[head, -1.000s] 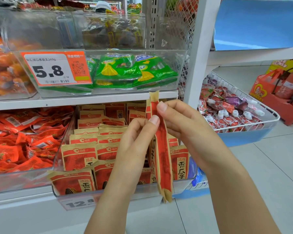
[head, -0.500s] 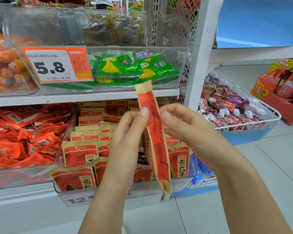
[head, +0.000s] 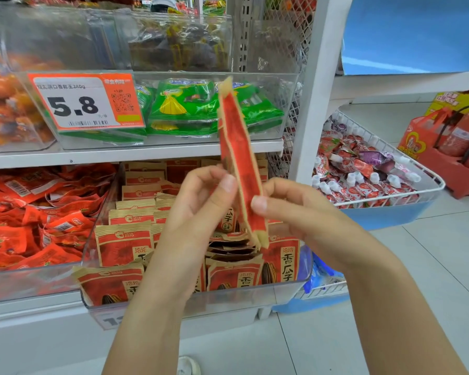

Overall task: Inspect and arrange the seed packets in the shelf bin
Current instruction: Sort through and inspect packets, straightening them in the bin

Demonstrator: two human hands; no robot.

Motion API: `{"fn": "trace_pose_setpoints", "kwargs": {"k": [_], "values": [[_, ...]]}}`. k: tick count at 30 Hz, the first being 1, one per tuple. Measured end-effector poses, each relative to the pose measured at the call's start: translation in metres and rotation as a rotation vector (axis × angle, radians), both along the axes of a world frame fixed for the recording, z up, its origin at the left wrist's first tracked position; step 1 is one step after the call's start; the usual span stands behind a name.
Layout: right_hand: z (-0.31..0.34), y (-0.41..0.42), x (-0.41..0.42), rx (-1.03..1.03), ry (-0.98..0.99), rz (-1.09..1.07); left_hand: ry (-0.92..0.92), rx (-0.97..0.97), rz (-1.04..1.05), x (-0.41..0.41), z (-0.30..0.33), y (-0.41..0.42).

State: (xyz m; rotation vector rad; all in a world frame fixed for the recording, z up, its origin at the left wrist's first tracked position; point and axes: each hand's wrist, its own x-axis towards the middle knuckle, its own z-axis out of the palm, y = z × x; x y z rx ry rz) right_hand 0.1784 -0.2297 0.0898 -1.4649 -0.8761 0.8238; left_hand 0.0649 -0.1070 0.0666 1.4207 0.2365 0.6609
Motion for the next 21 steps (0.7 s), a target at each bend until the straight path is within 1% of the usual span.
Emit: {"fn": "trace_pose_setpoints", "kwargs": {"k": [3,7,14,19,21], "values": [[0.003,-0.001,0.002,0.094,0.092,-0.122,0.076,0.003,-0.087,-0.002,0.002,-0.004],[0.004,0.0,0.0,0.156,0.094,-0.211,0.069,-0.021,-0.052,0.001,0.006,-0.009],[0.002,0.0,-0.001,0.143,0.057,-0.269,0.039,0.018,-0.012,0.002,0.008,-0.011],[-0.001,-0.002,0.003,0.105,0.013,-0.298,0.053,0.078,0.002,0.003,0.004,-0.01],[-0.001,-0.002,0.002,0.111,0.011,-0.302,0.057,0.134,0.035,0.003,0.004,-0.012]]}}
